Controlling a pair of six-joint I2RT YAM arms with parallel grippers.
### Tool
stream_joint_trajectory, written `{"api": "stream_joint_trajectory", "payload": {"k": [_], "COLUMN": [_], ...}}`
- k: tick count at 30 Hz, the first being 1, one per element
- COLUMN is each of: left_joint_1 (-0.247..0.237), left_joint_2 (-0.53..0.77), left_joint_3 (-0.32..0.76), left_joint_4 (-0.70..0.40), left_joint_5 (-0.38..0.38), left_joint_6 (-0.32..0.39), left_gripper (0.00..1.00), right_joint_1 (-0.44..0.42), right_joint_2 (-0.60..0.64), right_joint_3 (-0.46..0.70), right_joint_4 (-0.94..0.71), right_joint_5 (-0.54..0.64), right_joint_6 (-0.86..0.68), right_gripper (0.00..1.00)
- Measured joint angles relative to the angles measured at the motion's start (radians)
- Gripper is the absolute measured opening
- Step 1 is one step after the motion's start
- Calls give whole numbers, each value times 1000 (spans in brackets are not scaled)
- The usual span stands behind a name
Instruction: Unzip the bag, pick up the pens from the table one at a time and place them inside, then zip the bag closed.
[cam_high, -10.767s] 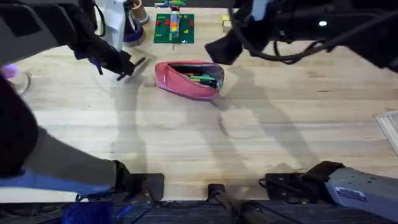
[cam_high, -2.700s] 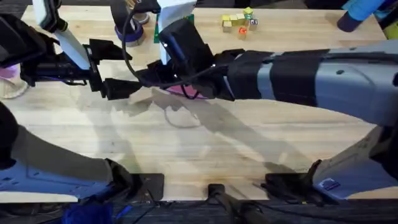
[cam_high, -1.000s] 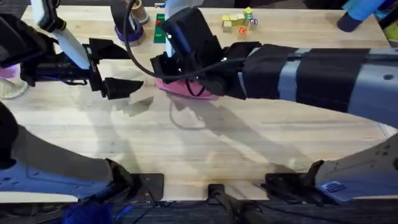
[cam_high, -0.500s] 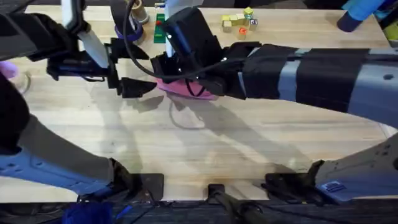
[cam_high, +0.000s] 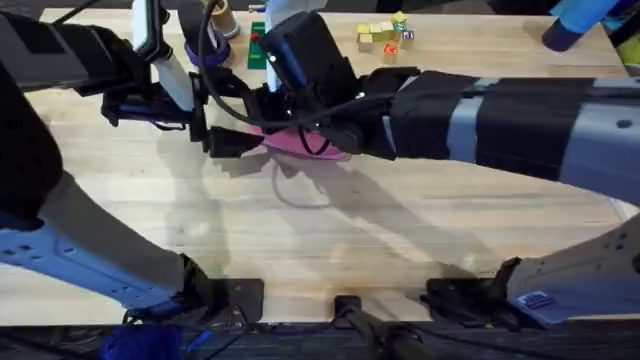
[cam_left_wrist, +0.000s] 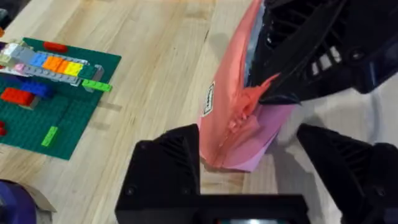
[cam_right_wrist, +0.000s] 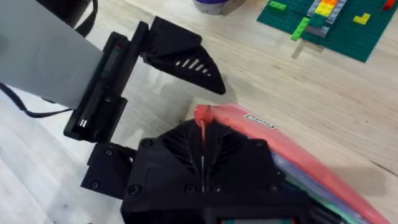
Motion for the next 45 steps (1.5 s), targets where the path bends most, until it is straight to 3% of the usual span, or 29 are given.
{"api": "stream_joint_trajectory", "payload": {"k": [2, 4, 6, 9, 10, 11, 18, 26, 30, 37, 45], "left_joint_1": [-2, -4, -6, -8, -8, -9, -10, -21, -26, -18, -18], "left_joint_2": [0, 0, 0, 0, 0, 0, 0, 0, 0, 3, 2], "left_joint_3": [0, 0, 0, 0, 0, 0, 0, 0, 0, -2, -2], "left_joint_4": [7, 11, 13, 20, 19, 19, 19, 19, 19, 18, 15], "left_joint_5": [0, 0, 1, 0, 0, -1, -1, 12, 20, 10, 10], "left_joint_6": [0, -1, -1, 0, 3, 3, 3, 3, 3, 3, 3], "left_gripper": [951, 834, 626, 168, 80, 53, 43, 43, 43, 43, 42], "right_joint_1": [0, 0, 0, 0, 0, 0, -18, -100, -161, -346, -408], "right_joint_2": [0, 0, 0, 0, 0, 0, 0, -16, -65, -124, -125], "right_joint_3": [0, 0, 0, 0, 0, 0, 0, 0, 0, 0, 0], "right_joint_4": [0, 0, 0, 0, 0, -1, -25, -124, -201, -331, -347], "right_joint_5": [0, 0, 0, 0, 0, 0, -1, -65, -76, -27, -47], "right_joint_6": [0, 0, 0, 0, 0, 0, -1, -7, -25, -35, -52], "right_gripper": [28, 28, 28, 28, 28, 28, 28, 28, 28, 28, 28]}}
